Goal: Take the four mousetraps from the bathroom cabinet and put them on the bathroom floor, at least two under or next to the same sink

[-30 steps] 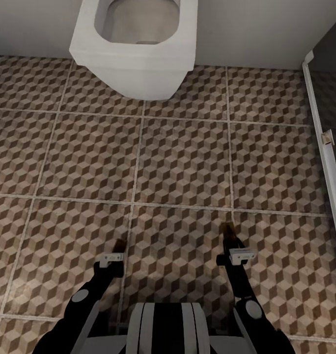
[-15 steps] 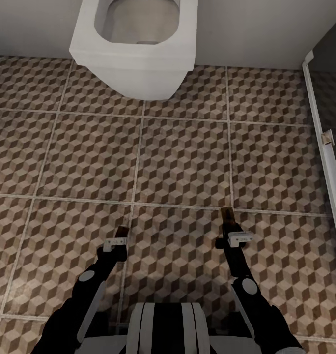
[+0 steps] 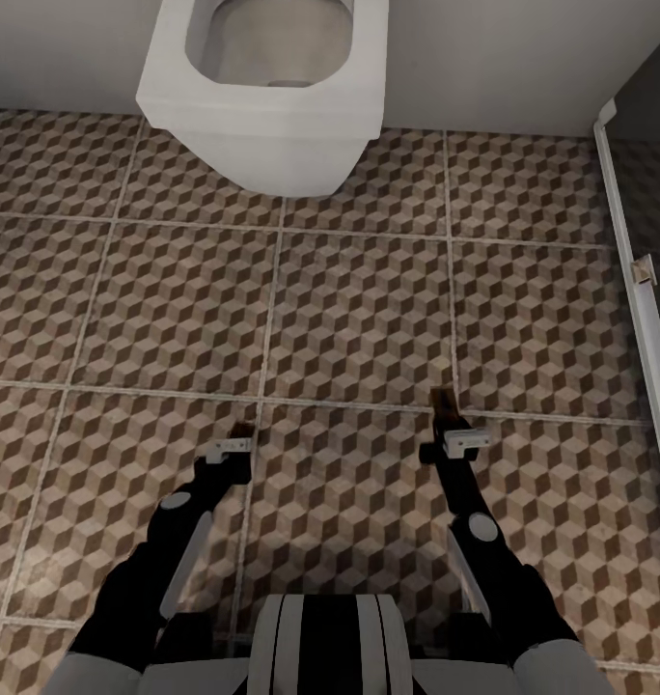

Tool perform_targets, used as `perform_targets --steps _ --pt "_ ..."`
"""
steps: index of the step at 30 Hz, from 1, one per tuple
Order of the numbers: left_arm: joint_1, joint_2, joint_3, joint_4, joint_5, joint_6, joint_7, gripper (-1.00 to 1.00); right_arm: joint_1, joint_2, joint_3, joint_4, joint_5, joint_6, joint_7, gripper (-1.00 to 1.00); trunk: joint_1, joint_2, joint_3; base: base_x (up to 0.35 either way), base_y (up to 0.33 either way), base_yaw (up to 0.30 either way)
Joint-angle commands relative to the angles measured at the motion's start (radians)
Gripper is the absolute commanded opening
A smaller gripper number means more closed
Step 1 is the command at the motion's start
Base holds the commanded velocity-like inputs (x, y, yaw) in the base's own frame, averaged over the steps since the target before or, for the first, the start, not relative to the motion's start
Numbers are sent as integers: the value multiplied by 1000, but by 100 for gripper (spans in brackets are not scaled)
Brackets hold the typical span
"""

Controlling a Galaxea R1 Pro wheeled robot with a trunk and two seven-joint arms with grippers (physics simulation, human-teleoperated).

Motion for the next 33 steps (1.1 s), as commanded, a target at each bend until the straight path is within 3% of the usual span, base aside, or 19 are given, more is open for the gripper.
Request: perform_targets --steps 1,4,8,13,20,33 --pt "-3 1 -1 -10 10 7 8 -100 -6 0 2 0 10 3 -8 -100 0 0 0 0 0 0" --pt "-7 5 -1 -29 9 9 6 -100 -11 1 9 0 11 5 -8 -100 0 0 0 0 0 0" --pt "-8 29 3 -57 9 10 3 -100 -14 2 90 -15 15 -21 -10 -100 0 0 0 0 0 0" --pt "-9 47 4 -75 9 10 3 -100 -14 0 137 -62 15 -52 -18 -100 0 0 0 0 0 0" --pt "-9 61 2 -114 9 12 4 -100 -13 3 146 -120 15 -59 -21 -100 0 0 0 0 0 0" --pt "-9 62 0 -135 11 12 3 -100 -11 3 147 -131 15 -63 -22 -100 0 0 0 0 0 0"
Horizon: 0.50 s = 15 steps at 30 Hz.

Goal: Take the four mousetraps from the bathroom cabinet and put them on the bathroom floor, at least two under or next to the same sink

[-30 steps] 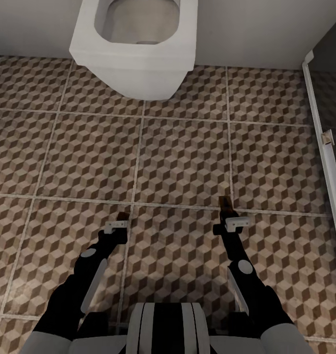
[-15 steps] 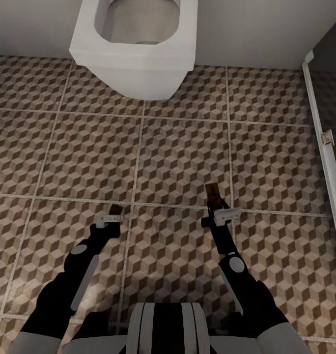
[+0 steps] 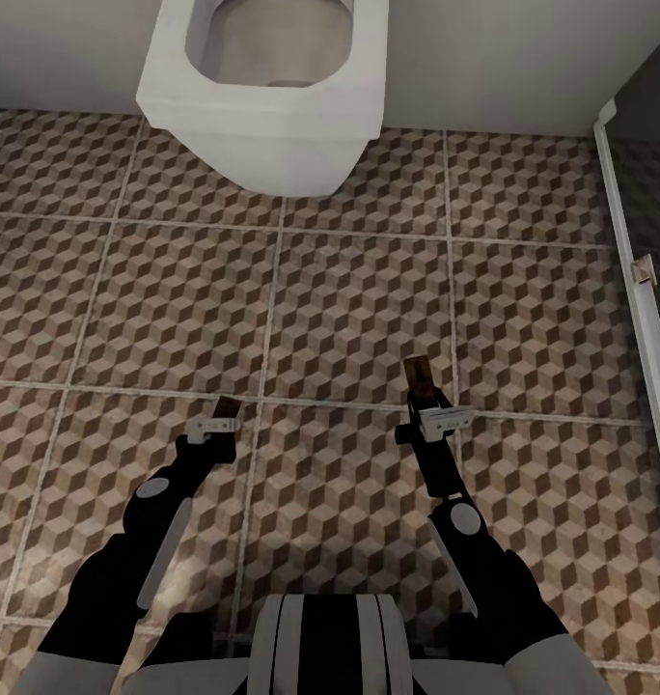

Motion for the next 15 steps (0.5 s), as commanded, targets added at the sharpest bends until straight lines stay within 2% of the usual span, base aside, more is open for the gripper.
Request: perform_targets --steps 1,15 --pt "0 1 -2 -4 10 4 8 -100 -1 0 1 0 10 -1 -8 -100 0 0 0 0 0 0" --pt "0 1 -3 -19 11 6 8 -100 2 -9 0 -19 9 -2 -6 -100 0 0 0 0 0 0"
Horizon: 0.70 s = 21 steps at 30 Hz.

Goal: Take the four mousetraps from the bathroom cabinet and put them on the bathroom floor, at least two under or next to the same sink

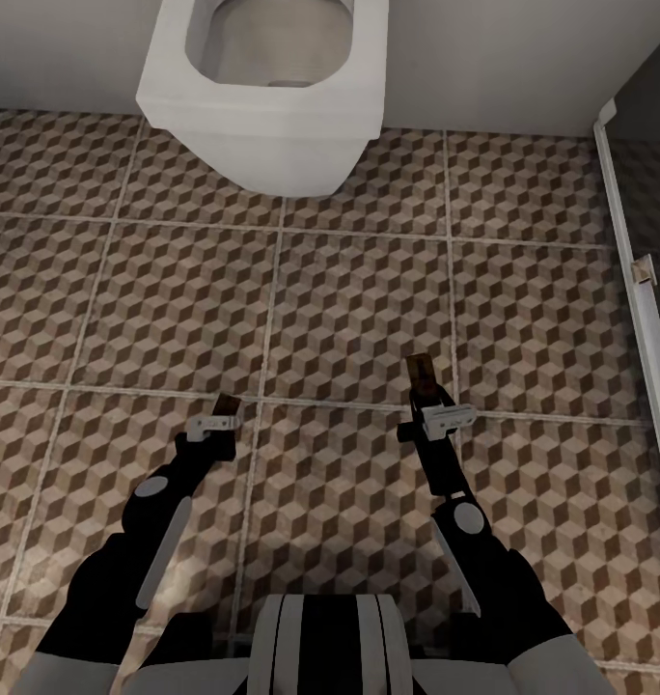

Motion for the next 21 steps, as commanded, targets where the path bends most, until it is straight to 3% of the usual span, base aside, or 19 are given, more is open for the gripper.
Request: perform_targets --steps 1,9,21 --pt "0 1 -3 -7 11 5 8 -100 0 -1 2 0 9 0 -9 -100 0 0 0 0 0 0" --pt "0 1 -3 -20 11 9 8 -100 0 0 2 0 9 0 -9 -100 0 0 0 27 27 0" --pt "0 1 -3 -18 11 9 8 -100 0 2 3 -1 6 0 -17 -100 0 0 0 137 224 0"
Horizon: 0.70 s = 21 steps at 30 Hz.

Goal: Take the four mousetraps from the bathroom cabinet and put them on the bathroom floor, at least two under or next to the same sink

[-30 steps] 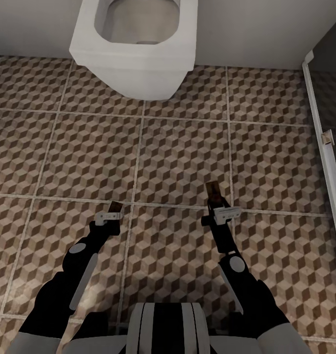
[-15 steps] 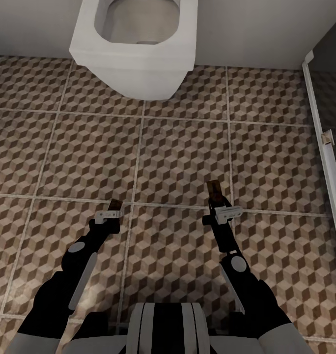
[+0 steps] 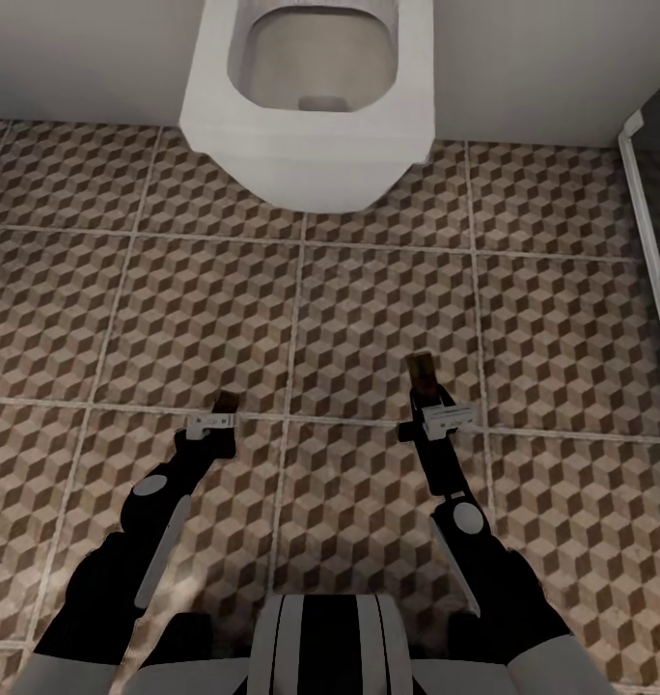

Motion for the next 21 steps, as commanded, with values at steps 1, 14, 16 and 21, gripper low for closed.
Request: perform_targets --steps 1,14,16,21 --pt "0 1 -2 -1 10 4 8 -100 0 0 2 0 8 1 -13 -100 0 0 0 149 165 0" --pt "0 0 -6 4 10 4 8 -100 1 2 2 0 8 2 -92 -100 0 0 0 182 103 0" --pt "0 1 -6 3 10 3 8 -100 1 2 2 0 8 2 -94 -100 0 0 0 296 12 0" --pt "0 1 -7 1 10 3 8 -100 1 1 2 0 11 0 -98 -100 0 0 0 92 2 0"
